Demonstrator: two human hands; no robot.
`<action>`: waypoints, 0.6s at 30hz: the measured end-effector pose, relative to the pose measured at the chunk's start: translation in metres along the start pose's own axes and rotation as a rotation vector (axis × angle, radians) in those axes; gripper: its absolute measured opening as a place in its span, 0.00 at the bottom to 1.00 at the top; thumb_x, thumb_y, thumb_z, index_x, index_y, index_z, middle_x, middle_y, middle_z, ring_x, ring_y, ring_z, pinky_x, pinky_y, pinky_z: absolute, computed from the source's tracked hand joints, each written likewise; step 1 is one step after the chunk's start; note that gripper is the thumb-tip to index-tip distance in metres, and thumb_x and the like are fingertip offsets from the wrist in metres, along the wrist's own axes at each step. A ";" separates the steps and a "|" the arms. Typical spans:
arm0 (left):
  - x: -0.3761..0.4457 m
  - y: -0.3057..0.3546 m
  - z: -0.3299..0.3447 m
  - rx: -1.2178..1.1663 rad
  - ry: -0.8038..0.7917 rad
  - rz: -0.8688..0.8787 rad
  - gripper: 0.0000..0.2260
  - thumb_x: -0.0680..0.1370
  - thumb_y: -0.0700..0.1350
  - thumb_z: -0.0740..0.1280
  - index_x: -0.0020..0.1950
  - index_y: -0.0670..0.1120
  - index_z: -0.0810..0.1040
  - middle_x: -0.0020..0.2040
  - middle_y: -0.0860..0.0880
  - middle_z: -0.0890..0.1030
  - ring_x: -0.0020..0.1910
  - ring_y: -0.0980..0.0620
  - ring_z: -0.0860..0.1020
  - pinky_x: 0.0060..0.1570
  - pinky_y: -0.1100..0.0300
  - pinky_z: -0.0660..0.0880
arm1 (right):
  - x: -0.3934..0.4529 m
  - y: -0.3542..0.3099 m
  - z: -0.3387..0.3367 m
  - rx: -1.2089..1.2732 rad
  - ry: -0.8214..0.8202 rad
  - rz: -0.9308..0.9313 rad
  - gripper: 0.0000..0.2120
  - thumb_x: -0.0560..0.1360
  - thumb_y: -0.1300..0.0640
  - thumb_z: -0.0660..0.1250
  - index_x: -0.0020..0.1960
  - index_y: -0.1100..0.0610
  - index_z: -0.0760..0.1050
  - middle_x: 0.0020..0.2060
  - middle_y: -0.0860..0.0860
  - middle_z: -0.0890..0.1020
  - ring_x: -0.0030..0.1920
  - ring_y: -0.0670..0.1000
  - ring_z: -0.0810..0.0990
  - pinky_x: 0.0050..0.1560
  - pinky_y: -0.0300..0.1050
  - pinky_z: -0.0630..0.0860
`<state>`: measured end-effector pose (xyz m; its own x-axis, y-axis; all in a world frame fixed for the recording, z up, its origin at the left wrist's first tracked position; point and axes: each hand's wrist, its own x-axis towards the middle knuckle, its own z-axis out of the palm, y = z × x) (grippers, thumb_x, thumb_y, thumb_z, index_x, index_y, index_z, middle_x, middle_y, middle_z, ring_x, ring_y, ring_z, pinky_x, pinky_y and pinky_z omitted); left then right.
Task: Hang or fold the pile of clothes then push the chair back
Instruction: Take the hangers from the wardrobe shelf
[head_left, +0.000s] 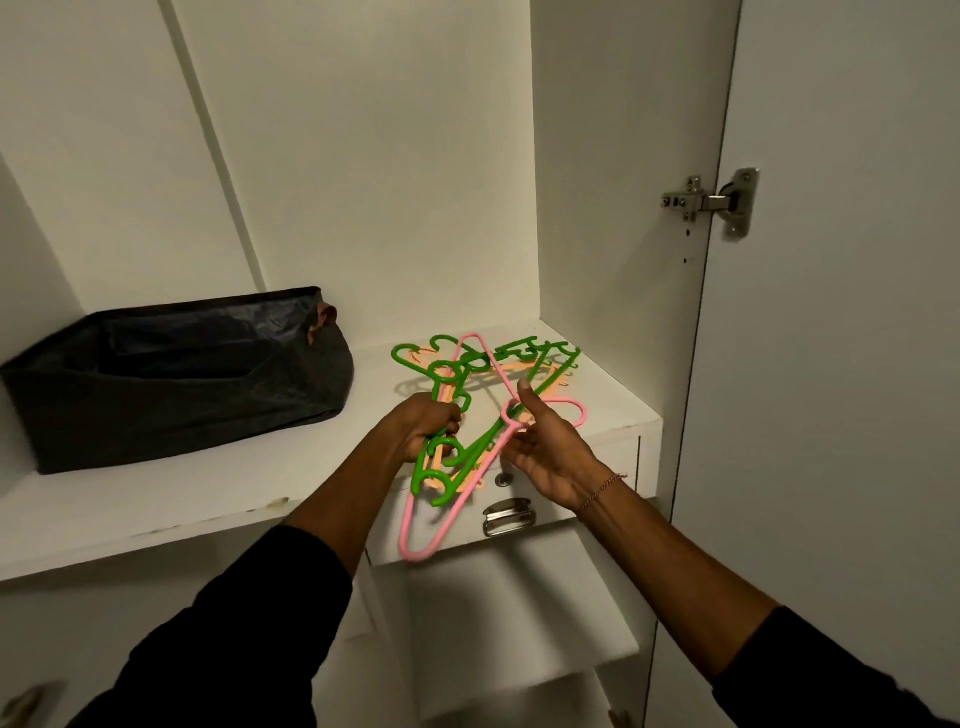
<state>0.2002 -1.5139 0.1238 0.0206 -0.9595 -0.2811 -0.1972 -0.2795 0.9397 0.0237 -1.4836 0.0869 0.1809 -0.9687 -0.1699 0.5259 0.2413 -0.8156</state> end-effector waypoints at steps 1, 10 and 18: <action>-0.007 -0.002 -0.001 -0.014 0.003 0.032 0.07 0.81 0.33 0.59 0.47 0.44 0.66 0.30 0.46 0.65 0.23 0.51 0.62 0.21 0.65 0.64 | -0.004 0.002 0.001 -0.002 0.000 0.008 0.17 0.73 0.42 0.75 0.47 0.56 0.83 0.35 0.55 0.83 0.39 0.54 0.79 0.56 0.52 0.74; -0.088 -0.027 0.007 -0.054 -0.009 0.146 0.06 0.78 0.34 0.66 0.52 0.42 0.72 0.30 0.45 0.70 0.25 0.51 0.70 0.29 0.59 0.71 | -0.067 0.016 0.017 -0.020 -0.011 0.023 0.10 0.77 0.55 0.72 0.54 0.60 0.79 0.41 0.54 0.83 0.39 0.51 0.84 0.45 0.48 0.82; -0.130 -0.048 0.009 -0.172 -0.128 0.202 0.06 0.75 0.31 0.68 0.50 0.37 0.75 0.37 0.39 0.75 0.29 0.47 0.76 0.30 0.57 0.77 | -0.124 0.031 0.008 -0.194 -0.092 -0.091 0.04 0.78 0.62 0.70 0.51 0.62 0.78 0.42 0.56 0.83 0.43 0.53 0.84 0.64 0.64 0.76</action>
<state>0.1984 -1.3758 0.1137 -0.1280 -0.9870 -0.0974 -0.0159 -0.0961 0.9952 0.0236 -1.3558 0.0872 0.2201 -0.9744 -0.0467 0.3753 0.1288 -0.9179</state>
